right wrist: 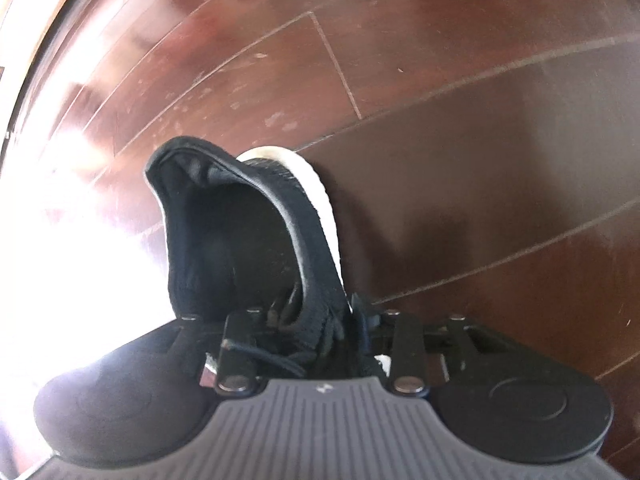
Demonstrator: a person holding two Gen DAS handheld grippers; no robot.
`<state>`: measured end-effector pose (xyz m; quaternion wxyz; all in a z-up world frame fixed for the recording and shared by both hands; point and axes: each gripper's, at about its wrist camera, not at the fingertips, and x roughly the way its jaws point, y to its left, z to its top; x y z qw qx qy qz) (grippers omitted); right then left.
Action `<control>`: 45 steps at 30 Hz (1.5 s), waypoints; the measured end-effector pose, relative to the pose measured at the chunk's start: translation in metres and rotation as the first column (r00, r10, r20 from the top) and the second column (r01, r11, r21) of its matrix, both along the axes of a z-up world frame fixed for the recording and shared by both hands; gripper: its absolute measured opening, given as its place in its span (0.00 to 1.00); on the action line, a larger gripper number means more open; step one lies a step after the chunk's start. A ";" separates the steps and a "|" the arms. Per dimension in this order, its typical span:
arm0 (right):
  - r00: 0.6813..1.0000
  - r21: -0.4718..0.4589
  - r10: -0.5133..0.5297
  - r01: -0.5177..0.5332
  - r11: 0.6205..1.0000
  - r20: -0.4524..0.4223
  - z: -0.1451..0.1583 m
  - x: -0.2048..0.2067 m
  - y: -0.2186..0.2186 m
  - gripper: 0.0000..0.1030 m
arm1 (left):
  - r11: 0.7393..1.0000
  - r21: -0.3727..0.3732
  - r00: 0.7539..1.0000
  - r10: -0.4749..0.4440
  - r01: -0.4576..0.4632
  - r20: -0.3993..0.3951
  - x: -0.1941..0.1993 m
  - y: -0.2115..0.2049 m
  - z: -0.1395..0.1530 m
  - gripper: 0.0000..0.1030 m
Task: Organize scattered shoes
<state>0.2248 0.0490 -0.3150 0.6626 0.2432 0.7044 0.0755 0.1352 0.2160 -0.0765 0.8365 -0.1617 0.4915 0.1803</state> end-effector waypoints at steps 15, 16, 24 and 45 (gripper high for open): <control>0.983 0.059 0.020 -0.032 0.998 0.181 0.069 0.003 -0.052 0.60 | 0.999 0.037 0.999 0.013 -0.014 0.040 0.001 -0.011 0.013 0.85; 0.976 0.076 0.021 -0.038 0.996 0.215 0.085 0.001 -0.065 0.60 | 0.999 0.030 0.999 0.012 -0.013 0.049 0.001 -0.014 0.016 0.85; 0.864 0.040 -0.011 -0.010 0.999 0.504 0.242 -0.036 -0.185 0.61 | 0.996 0.051 0.981 -0.078 0.069 0.181 -0.001 -0.079 0.064 0.86; 0.680 0.001 -0.038 0.055 0.998 0.733 0.287 -0.007 -0.380 0.77 | 0.977 0.164 0.964 -0.169 0.137 0.205 0.180 -0.192 0.076 0.82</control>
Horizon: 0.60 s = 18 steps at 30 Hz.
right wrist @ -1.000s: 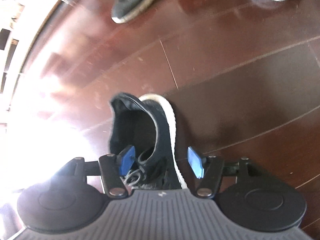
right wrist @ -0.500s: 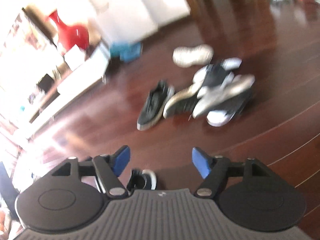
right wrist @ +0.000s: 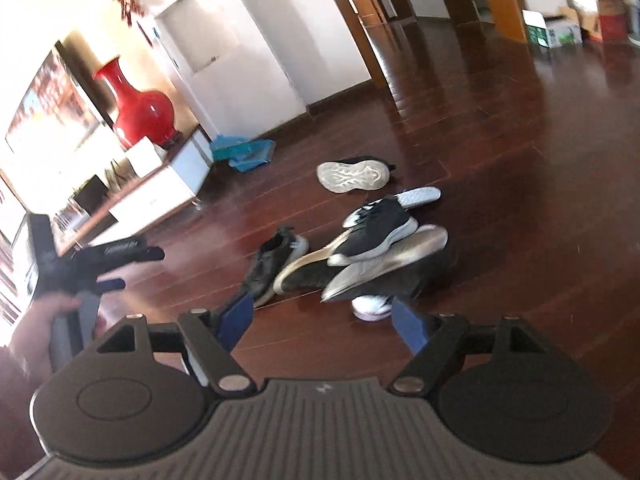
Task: Organize scattered shoes
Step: 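Move both open tools back toward the sneaker pile, then grasp the black knit sneaker by its collar with the left tool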
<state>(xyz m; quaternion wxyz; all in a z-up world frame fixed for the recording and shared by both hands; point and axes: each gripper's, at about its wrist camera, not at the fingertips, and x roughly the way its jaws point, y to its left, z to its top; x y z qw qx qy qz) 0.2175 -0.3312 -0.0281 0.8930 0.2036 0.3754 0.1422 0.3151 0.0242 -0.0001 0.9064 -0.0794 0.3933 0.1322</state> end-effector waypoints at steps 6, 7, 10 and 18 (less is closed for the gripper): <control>0.998 -0.047 0.039 -0.042 0.998 -0.050 -0.085 0.093 0.023 0.77 | 0.987 -0.089 0.986 0.127 -0.137 -0.109 0.135 0.041 -0.114 0.83; 0.997 -0.045 0.045 -0.048 0.998 -0.068 -0.097 0.105 0.027 0.77 | 0.979 -0.121 0.981 0.151 -0.165 -0.121 0.147 0.049 -0.129 0.83; 0.991 -0.018 0.058 -0.060 0.998 -0.125 -0.113 0.120 0.033 0.77 | 0.962 -0.166 0.967 0.188 -0.216 -0.172 0.169 0.065 -0.157 0.84; 0.979 -0.045 0.099 -0.109 0.993 -0.178 -0.121 0.130 0.024 0.77 | 0.893 -0.277 0.929 0.303 -0.354 -0.210 0.235 0.111 -0.210 0.89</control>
